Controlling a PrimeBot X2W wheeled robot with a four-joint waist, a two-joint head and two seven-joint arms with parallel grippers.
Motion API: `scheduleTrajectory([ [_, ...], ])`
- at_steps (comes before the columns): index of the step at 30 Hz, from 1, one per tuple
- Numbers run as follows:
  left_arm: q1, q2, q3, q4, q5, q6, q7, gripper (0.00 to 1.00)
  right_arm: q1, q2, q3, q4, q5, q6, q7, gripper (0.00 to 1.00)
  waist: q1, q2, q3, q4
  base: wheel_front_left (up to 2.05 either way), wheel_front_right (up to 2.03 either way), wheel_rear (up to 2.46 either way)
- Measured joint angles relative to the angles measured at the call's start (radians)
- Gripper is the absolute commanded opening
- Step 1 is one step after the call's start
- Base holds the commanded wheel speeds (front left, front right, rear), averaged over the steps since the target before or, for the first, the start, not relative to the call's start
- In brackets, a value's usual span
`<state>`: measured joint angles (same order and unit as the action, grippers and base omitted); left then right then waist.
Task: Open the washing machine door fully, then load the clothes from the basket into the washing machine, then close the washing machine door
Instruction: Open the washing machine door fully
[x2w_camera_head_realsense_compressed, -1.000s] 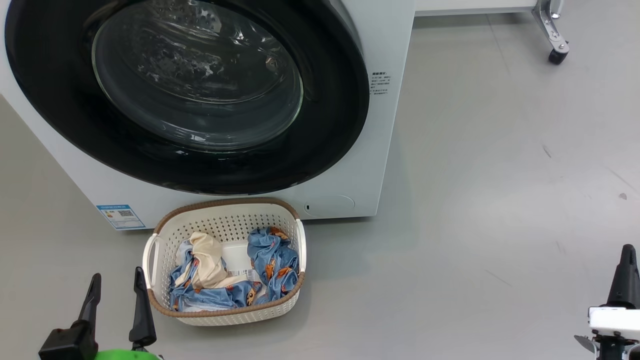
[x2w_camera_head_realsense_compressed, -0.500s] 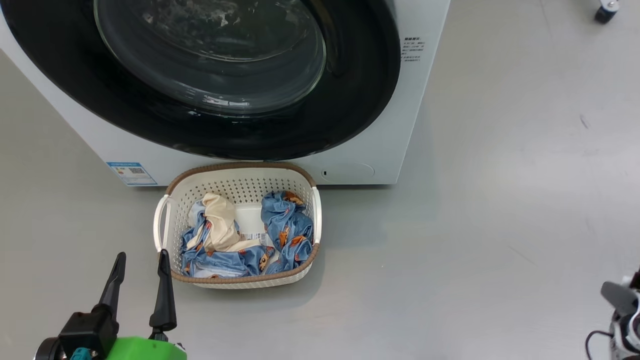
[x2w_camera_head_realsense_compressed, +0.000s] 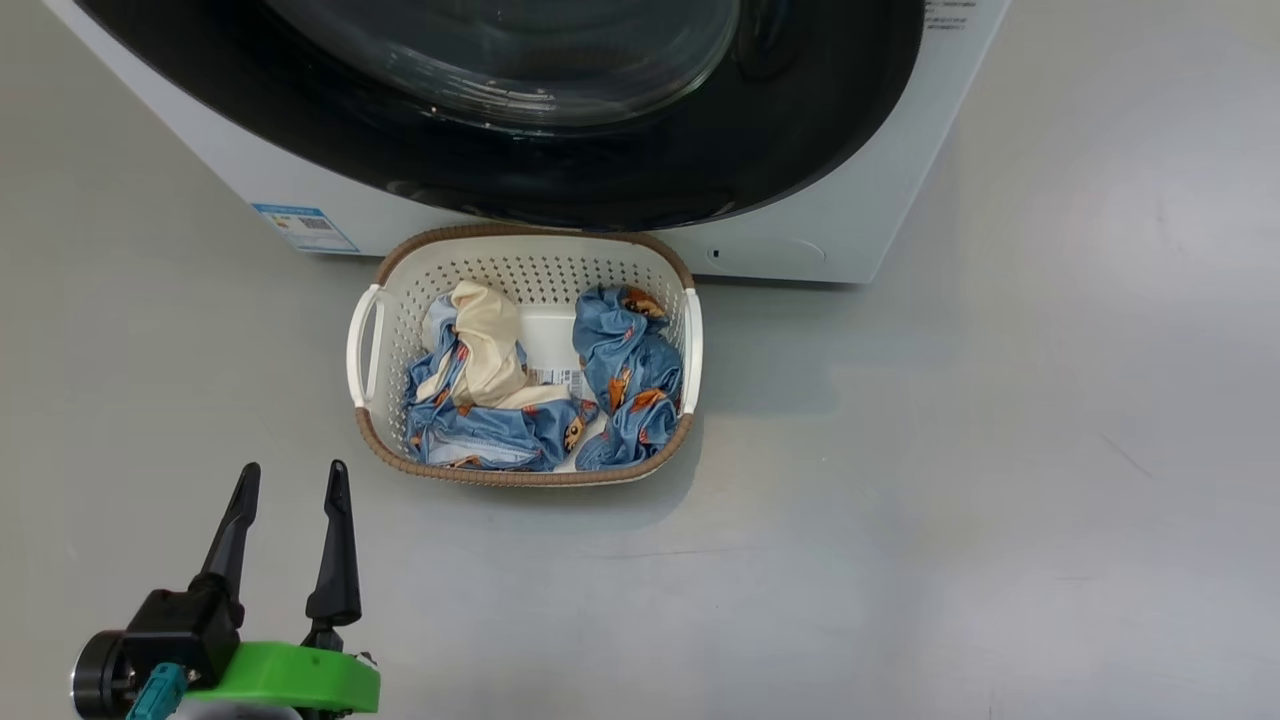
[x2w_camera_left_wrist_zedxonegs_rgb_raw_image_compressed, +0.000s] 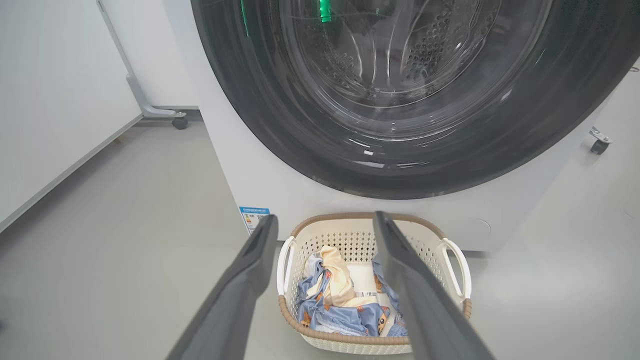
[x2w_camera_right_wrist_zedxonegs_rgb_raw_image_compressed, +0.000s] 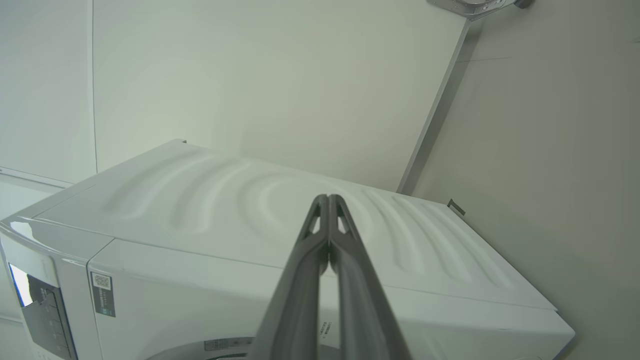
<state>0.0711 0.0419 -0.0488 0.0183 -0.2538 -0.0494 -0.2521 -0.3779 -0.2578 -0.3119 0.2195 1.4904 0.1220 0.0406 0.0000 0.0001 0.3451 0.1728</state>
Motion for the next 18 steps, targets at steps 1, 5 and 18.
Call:
scheduleTrajectory([
  [1, -0.003, 0.0, 0.0, 0.0, 0.0, -0.003, 0.0, 1.0, -0.022, -0.006, 0.008, -0.001, 0.005, 0.0, 0.013, 0.0, 0.0, 0.0, 0.011, 0.007, 0.0, 0.0, 0.0],
  [5, -0.021, -0.001, -0.001, 0.0, 0.0, -0.004, 0.0, 1.0, -0.101, -0.044, 0.066, -0.004, 0.005, 0.0, 0.08, 0.0, 0.0, 0.0, 0.051, 0.033, 0.0, 0.0, 0.0],
  [18, -0.041, -0.003, -0.018, 0.03, -0.015, -0.004, 0.0, 1.0, -0.265, -0.079, 0.207, 0.017, -0.007, 0.0, 0.222, 0.0, 0.0, 0.0, 0.109, 0.102, 0.0, 0.0, 0.0],
])
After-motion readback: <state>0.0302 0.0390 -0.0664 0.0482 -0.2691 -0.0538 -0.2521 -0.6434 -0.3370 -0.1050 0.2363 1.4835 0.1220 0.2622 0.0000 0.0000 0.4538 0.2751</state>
